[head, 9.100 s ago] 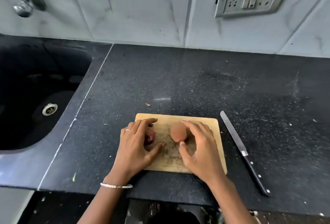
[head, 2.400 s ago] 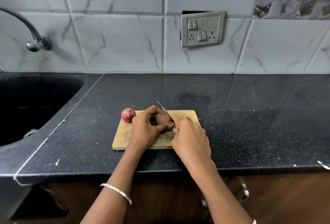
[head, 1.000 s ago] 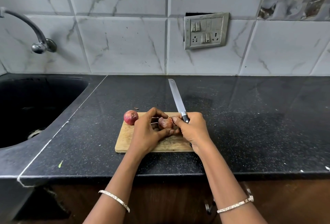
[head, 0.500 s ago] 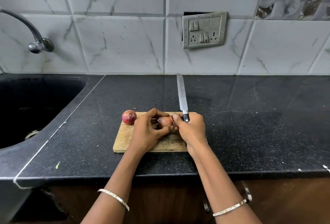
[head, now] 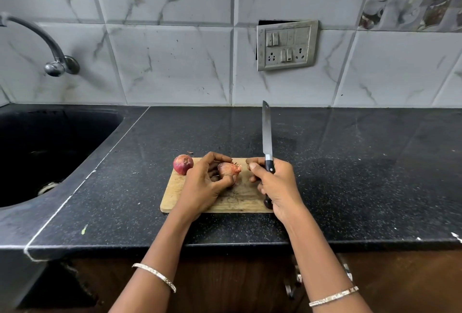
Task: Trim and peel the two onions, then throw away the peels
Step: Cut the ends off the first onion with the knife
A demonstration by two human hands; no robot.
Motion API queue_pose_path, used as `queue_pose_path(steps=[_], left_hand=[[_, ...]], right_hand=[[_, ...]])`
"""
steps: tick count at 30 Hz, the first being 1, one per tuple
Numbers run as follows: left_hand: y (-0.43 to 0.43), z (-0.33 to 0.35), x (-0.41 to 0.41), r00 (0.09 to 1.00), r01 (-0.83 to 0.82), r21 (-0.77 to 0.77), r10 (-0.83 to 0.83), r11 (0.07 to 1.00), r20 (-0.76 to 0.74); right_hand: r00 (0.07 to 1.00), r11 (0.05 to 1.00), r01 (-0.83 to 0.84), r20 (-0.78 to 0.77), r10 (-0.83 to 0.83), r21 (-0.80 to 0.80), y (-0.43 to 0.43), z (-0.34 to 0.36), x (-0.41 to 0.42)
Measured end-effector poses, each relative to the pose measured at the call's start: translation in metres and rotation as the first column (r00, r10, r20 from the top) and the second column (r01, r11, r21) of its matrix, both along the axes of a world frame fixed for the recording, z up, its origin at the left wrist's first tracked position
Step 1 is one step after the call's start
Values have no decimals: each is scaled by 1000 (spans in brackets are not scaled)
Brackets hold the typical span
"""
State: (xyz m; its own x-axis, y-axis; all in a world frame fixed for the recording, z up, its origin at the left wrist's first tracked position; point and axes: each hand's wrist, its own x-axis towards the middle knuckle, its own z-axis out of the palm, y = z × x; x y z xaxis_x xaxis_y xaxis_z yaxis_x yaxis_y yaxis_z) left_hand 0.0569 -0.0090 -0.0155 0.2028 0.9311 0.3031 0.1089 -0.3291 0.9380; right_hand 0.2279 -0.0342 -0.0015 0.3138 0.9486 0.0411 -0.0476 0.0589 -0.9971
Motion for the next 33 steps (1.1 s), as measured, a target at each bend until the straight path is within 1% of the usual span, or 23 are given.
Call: queue_pose_path(steps=[4, 6, 8, 12, 16, 18, 19, 21, 22, 23, 25, 28, 29, 31, 33], left_hand=[[1, -2, -1, 1000, 0, 9, 0, 1000, -15], [1, -1, -1, 999, 22, 12, -21, 1000, -25], [2, -1, -1, 999, 35, 9, -35, 999, -28], [-1, 0, 1, 997, 49, 19, -48, 999, -55], [-2, 2, 1, 997, 70, 30, -68, 997, -43], [-3, 1, 1, 999, 41, 55, -39, 998, -37], [-2, 1, 1, 999, 14, 69, -12, 998, -40], [-1, -1, -1, 997, -35, 99, 41, 994, -58], [-1, -1, -2, 996, -49, 111, 56, 993, -68], [-1, -1, -2, 995, -55, 119, 64, 991, -80], [-2, 0, -3, 988, -62, 154, 83, 986, -132], [-4, 2, -1, 959, -103, 267, 167, 958, -228], [-5, 3, 0, 953, -114, 296, 188, 948, -236], [-6, 3, 2, 940, -129, 338, 224, 932, -258], [-5, 1, 3, 938, -138, 326, 229, 935, -262]], right_hand=[[994, 990, -106, -15, 108, 94, -8, -1, 4], [991, 986, -136, 7, 136, 94, -9, -1, 3], [990, 988, -129, 59, 124, 87, -8, -1, -1], [990, 998, 26, 136, -34, 59, 5, -7, -6], [958, 989, 148, 249, -143, 1, 19, -14, -9], [961, 983, 184, 209, -180, -2, 17, -11, -11], [975, 985, 174, 143, -173, 4, 14, -8, -11], [996, 996, 91, -25, -90, 26, 4, -1, -9], [996, 998, 37, -81, -33, 44, -1, 1, -7], [995, 997, -14, -99, 21, 71, -7, 3, -4], [989, 987, -116, -76, 125, 107, -14, 5, -2], [969, 967, -229, -70, 238, 107, -17, 8, -5], [970, 967, -232, -46, 238, 105, -16, 8, -7], [982, 979, -187, 32, 185, 82, -11, 5, -10], [984, 984, -164, 75, 159, 63, -8, 1, -11]])
